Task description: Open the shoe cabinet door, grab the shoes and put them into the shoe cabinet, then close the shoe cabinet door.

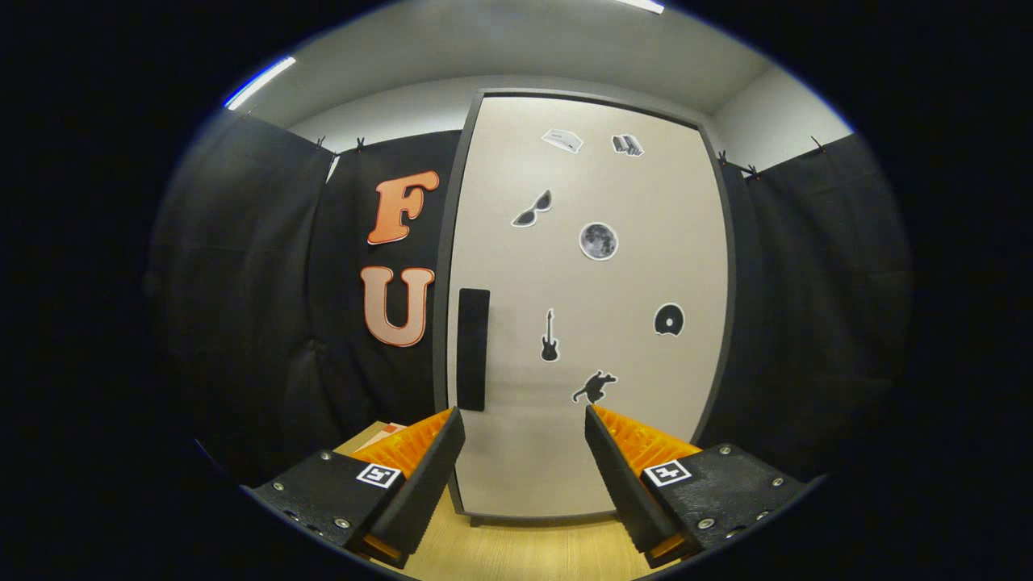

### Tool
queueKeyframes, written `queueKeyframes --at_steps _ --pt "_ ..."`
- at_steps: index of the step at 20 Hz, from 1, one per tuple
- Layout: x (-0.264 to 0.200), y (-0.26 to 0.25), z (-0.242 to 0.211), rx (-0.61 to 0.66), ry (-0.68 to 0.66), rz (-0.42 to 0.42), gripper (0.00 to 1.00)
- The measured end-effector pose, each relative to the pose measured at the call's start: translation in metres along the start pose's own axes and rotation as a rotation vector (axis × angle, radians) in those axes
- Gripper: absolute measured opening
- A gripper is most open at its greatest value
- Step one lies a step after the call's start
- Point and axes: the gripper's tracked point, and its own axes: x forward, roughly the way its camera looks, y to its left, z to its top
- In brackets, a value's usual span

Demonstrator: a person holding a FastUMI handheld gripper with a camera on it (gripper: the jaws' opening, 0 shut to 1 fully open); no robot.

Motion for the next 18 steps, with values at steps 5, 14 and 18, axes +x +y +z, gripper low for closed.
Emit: queueKeyframes --at_steps 5,14,18 --pt "-0.065 -0.015 -0.006 -0.011 0.014 -0.043 0.94" --pt "-0.120 -0.036 -0.019 0.017 0.044 -0.112 0.95" --pt "-0.126 -0.040 -0.023 0.042 0.051 -0.115 0.95"
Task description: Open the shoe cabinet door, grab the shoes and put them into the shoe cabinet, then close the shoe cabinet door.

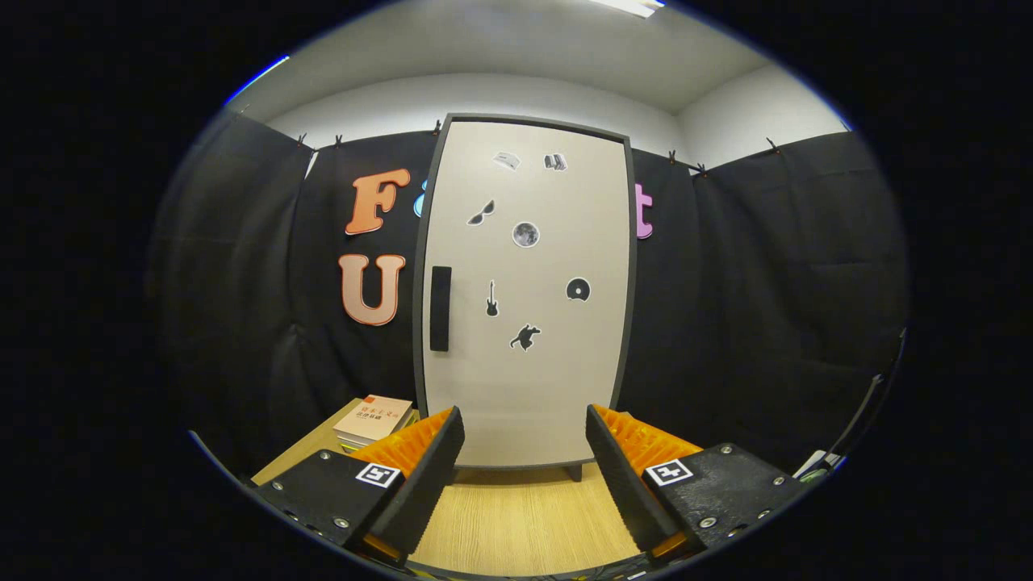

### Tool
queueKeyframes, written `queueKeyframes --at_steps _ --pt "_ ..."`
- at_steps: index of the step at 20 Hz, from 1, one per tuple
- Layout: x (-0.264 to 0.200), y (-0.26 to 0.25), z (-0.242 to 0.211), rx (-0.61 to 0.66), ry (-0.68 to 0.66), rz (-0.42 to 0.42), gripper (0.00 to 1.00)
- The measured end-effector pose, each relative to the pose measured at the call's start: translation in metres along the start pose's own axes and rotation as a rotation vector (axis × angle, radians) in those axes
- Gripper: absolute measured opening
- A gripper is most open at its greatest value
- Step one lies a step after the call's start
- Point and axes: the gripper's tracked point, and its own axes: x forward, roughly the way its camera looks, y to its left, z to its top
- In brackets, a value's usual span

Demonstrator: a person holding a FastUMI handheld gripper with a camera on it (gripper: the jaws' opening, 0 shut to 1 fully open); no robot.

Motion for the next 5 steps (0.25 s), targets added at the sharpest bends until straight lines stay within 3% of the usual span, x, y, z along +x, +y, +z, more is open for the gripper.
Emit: queueKeyframes --at_steps 5 --pt "-0.0009 -0.0011 0.0025 0.008 -0.003 0.009 0.95"
